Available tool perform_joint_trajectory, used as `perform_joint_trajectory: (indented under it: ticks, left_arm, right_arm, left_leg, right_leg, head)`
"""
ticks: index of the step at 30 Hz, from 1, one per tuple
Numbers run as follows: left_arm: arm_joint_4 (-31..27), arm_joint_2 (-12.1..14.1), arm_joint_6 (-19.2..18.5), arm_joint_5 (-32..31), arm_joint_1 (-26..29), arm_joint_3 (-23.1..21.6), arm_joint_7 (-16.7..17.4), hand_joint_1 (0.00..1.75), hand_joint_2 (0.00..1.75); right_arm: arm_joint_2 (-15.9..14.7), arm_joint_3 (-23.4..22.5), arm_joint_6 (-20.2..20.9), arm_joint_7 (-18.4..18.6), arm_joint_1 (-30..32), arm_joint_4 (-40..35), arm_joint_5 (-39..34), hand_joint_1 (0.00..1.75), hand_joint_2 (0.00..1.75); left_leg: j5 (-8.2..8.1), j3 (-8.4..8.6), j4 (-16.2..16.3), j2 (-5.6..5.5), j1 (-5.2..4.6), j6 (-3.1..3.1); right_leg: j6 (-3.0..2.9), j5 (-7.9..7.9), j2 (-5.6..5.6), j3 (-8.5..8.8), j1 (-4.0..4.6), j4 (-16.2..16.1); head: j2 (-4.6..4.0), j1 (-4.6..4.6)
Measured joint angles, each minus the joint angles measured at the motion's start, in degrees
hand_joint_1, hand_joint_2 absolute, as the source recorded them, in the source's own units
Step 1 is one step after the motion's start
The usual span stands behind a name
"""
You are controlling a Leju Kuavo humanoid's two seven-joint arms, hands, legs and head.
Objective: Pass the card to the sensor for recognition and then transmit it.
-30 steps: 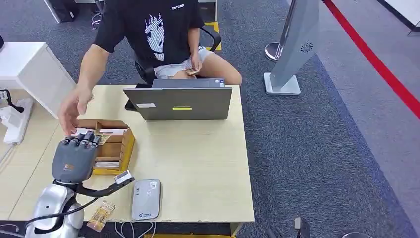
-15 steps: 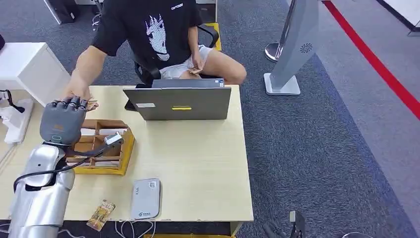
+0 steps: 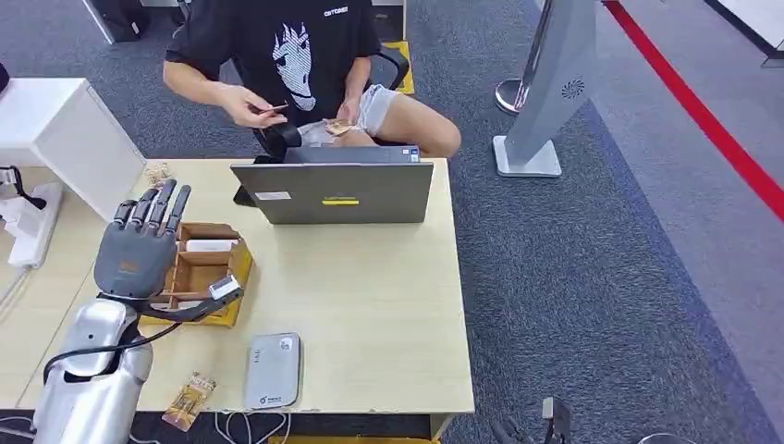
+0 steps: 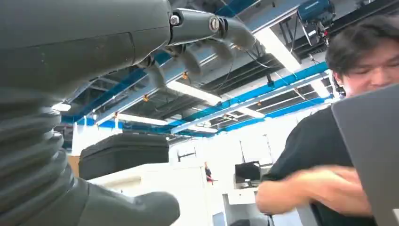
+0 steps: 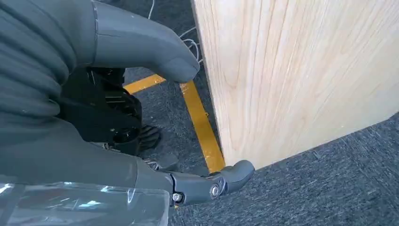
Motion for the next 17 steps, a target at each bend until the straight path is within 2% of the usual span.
perform_joint_trajectory:
  ticks: [3,6,9,11,15,17]
  left_arm:
    - [-3.22,-0.88,0.99,4.41,2.66,0.13,-2.19,0.00,1.75]
    - [-10.02,-3.09,2.14,11.97,8.64,1.55,-6.35,0.00,1.75]
    - [-20.00,-6.77,1.25,24.77,16.56,3.97,-13.61,0.00,1.75]
    - [-26.26,-9.33,-0.43,30.60,20.87,6.20,-17.31,0.00,1.75]
    - [-32.71,-12.51,-2.31,32.38,24.42,9.21,-19.64,0.00,1.75]
    - [-34.76,-14.17,-3.57,36.54,25.61,10.76,-21.54,0.00,1.75]
  right_arm:
    - [0.00,-0.18,0.00,-0.59,0.36,0.00,-0.72,0.00,1.75]
    - [0.00,-0.74,0.00,-1.42,1.41,0.00,-1.97,0.00,1.75]
    - [-0.19,-2.51,-0.26,-2.56,2.82,-0.02,-4.32,0.00,1.75]
    - [-0.39,-3.91,0.02,-2.97,4.01,-0.02,-5.25,0.00,1.75]
    - [-0.63,-5.37,-0.04,-3.17,5.05,-0.02,-5.62,0.00,1.75]
    - [-0.66,-6.14,-1.18,-2.84,5.12,-0.02,-5.99,0.00,1.75]
  left_leg:
    - [0.00,0.01,0.00,0.01,0.00,0.00]
    - [-0.02,-0.01,0.00,0.02,0.00,0.01]
    - [-0.22,0.00,0.00,0.04,0.00,0.04]
    - [-0.26,-0.02,0.00,-0.01,-0.01,0.09]
    - [-0.28,-0.05,-0.01,-0.05,-0.01,0.13]
    - [-0.28,-0.05,-0.02,-0.04,-0.01,0.13]
  right_leg:
    - [-0.01,0.01,0.01,0.02,0.00,0.01]
    - [0.02,-0.03,0.04,0.01,0.00,0.01]
    - [0.08,-0.14,0.06,-0.01,0.00,-0.02]
    - [0.14,-0.23,0.02,-0.01,0.00,-0.05]
    - [0.18,-0.27,-0.08,0.02,0.00,-0.05]
    - [0.18,-0.26,-0.08,0.06,0.00,-0.04]
  head:
    - [0.00,0.00]
    - [0.00,0.00]
    - [0.00,0.00]
    - [0.00,0.04]
    - [0.00,0.02]
    - [0.00,0.02]
